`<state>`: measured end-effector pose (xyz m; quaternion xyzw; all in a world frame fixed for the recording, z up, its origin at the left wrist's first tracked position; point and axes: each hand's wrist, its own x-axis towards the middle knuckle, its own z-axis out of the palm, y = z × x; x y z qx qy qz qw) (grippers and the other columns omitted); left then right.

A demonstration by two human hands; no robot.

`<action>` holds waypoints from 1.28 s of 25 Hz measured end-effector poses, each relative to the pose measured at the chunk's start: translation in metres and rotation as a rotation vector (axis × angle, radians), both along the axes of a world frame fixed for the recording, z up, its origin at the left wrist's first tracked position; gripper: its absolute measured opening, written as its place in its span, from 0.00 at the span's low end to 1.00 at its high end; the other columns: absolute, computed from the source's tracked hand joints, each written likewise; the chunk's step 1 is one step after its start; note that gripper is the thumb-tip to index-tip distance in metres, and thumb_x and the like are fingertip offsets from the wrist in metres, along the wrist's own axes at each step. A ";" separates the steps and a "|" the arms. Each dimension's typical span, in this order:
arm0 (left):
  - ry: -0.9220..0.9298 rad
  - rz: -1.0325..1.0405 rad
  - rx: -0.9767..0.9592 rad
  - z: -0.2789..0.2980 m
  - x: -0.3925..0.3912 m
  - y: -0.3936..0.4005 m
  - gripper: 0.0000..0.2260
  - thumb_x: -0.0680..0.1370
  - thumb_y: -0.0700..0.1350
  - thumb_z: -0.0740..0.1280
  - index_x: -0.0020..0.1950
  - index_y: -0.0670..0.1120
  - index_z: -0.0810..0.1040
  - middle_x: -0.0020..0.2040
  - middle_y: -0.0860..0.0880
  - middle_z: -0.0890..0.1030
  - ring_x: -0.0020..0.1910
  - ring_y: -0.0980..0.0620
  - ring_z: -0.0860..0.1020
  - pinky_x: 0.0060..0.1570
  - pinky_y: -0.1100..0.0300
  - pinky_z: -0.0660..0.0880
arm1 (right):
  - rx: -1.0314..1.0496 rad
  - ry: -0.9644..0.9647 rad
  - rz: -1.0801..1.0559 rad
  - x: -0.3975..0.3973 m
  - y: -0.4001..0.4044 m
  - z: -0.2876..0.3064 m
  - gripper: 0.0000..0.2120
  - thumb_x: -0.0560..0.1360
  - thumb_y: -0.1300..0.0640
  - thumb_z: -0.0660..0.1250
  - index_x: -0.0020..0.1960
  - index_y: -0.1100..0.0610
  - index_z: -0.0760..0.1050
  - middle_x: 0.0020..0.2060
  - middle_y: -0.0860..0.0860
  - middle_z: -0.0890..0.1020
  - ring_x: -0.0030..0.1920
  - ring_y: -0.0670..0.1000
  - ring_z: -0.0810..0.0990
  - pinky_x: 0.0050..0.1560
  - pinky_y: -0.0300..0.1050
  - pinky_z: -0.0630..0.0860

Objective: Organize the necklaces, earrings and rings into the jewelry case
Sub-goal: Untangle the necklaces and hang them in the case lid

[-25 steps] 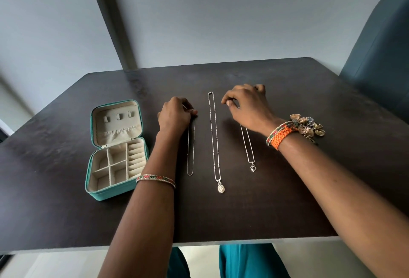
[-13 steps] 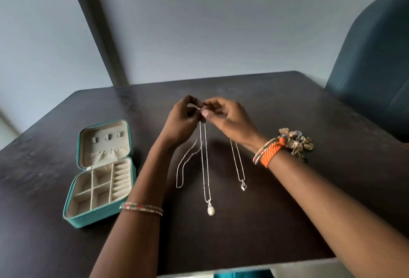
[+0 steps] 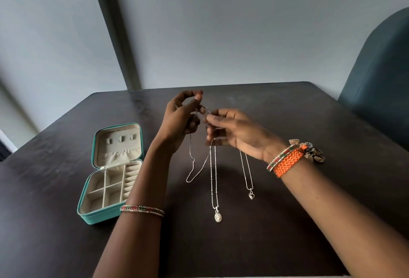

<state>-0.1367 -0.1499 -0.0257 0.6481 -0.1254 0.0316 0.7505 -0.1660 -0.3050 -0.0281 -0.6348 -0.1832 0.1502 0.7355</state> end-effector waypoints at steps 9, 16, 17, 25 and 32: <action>0.317 -0.217 -0.316 0.006 -0.002 0.007 0.20 0.81 0.48 0.56 0.29 0.47 0.68 0.23 0.53 0.62 0.21 0.56 0.61 0.21 0.66 0.61 | 0.410 0.066 -0.540 0.024 -0.040 0.008 0.07 0.78 0.61 0.62 0.42 0.57 0.75 0.25 0.45 0.72 0.21 0.41 0.66 0.22 0.33 0.62; 0.195 -0.239 -0.257 0.008 -0.004 -0.003 0.14 0.82 0.47 0.54 0.54 0.41 0.77 0.45 0.46 0.81 0.43 0.52 0.81 0.43 0.61 0.79 | -0.447 -0.381 -0.129 0.005 -0.005 0.005 0.05 0.76 0.60 0.67 0.49 0.60 0.80 0.30 0.50 0.79 0.28 0.44 0.73 0.29 0.33 0.70; 0.175 -0.230 -0.139 0.008 -0.006 -0.005 0.14 0.82 0.47 0.54 0.52 0.41 0.76 0.44 0.45 0.80 0.40 0.52 0.80 0.39 0.61 0.78 | -0.430 -0.406 -0.132 0.003 0.000 0.005 0.06 0.76 0.61 0.67 0.51 0.62 0.80 0.29 0.51 0.79 0.26 0.44 0.72 0.27 0.33 0.69; 0.048 -0.227 0.137 0.002 -0.006 -0.006 0.11 0.81 0.41 0.57 0.51 0.38 0.76 0.40 0.43 0.80 0.36 0.52 0.79 0.43 0.60 0.73 | -0.256 -0.490 -0.450 0.011 -0.008 -0.006 0.06 0.77 0.60 0.67 0.42 0.55 0.80 0.25 0.48 0.76 0.26 0.41 0.71 0.28 0.32 0.68; 0.111 -0.214 0.238 0.005 -0.010 -0.003 0.12 0.81 0.45 0.57 0.45 0.44 0.78 0.33 0.52 0.81 0.33 0.57 0.79 0.35 0.60 0.62 | -0.190 -0.464 -0.582 0.019 -0.015 -0.007 0.06 0.77 0.59 0.65 0.46 0.57 0.81 0.26 0.48 0.75 0.27 0.41 0.72 0.29 0.32 0.68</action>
